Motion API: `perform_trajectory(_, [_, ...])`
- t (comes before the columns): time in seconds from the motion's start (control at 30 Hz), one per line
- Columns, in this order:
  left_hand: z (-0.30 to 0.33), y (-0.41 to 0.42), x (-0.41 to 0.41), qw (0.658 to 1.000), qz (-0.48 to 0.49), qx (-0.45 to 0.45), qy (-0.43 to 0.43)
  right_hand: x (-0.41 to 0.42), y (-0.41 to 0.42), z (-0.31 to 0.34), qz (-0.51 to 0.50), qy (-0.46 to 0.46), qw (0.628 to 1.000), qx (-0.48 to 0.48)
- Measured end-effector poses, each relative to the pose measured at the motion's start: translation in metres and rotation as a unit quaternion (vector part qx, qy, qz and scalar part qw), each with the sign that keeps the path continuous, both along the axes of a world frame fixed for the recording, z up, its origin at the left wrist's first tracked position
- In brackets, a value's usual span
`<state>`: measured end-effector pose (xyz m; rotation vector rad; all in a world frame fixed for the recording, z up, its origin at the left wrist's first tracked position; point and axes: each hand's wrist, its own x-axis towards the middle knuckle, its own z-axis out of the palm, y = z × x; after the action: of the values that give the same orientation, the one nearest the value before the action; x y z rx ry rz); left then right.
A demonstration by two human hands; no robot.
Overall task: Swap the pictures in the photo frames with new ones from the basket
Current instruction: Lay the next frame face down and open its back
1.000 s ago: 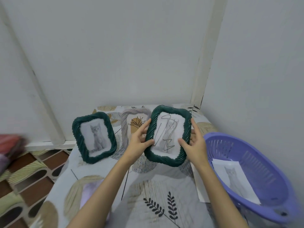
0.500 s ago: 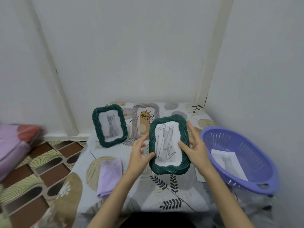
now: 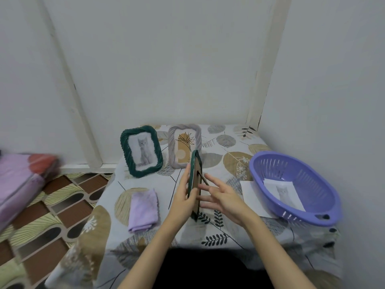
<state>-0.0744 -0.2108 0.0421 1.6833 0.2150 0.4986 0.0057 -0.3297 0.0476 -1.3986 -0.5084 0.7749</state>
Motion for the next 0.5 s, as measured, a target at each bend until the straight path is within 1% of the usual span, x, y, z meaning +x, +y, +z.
perform_trajectory(0.07, [0.001,0.007,0.000,0.999,0.015,0.039,0.001,0.001,-0.003,0.004,0.014,0.039,0.999,0.029])
perform_trajectory(0.13, [0.002,0.013,-0.002,0.998,0.035,0.045,0.007,0.005,-0.007,0.010,0.006,0.073,0.993,0.092])
perform_trajectory(0.2, [0.002,0.019,-0.005,0.998,0.052,0.043,0.010,0.008,-0.010,0.014,-0.038,0.104,0.979,0.170])
perform_trajectory(0.23, [0.001,0.022,-0.006,0.998,0.059,0.033,0.008,0.009,-0.009,0.014,-0.079,0.092,0.975,0.188])
perform_trajectory(0.27, [0.001,0.025,-0.008,0.998,0.060,0.012,0.003,0.011,-0.008,0.013,-0.126,0.049,0.976,0.171])
perform_trajectory(0.3, [0.002,0.027,-0.008,0.998,0.056,-0.024,-0.004,0.012,-0.007,0.010,-0.167,-0.023,0.979,0.116])
perform_trajectory(0.33, [0.003,0.028,-0.009,0.997,0.047,-0.067,-0.011,0.012,-0.004,0.006,-0.186,-0.112,0.976,0.031])
perform_trajectory(0.37, [0.004,0.029,-0.009,0.993,0.035,-0.109,-0.019,0.012,-0.002,0.001,-0.175,-0.180,0.967,-0.046])
perform_trajectory(0.4, [0.005,0.029,-0.009,0.989,0.024,-0.142,-0.029,0.011,0.001,-0.005,-0.150,-0.217,0.960,-0.092])
perform_trajectory(0.43, [0.007,0.029,-0.009,0.985,0.016,-0.165,-0.038,0.011,0.003,-0.011,-0.127,-0.224,0.961,-0.104])
perform_trajectory(0.5, [0.007,0.029,-0.009,0.979,0.002,-0.197,-0.050,0.011,0.005,-0.016,-0.101,-0.213,0.968,-0.087])
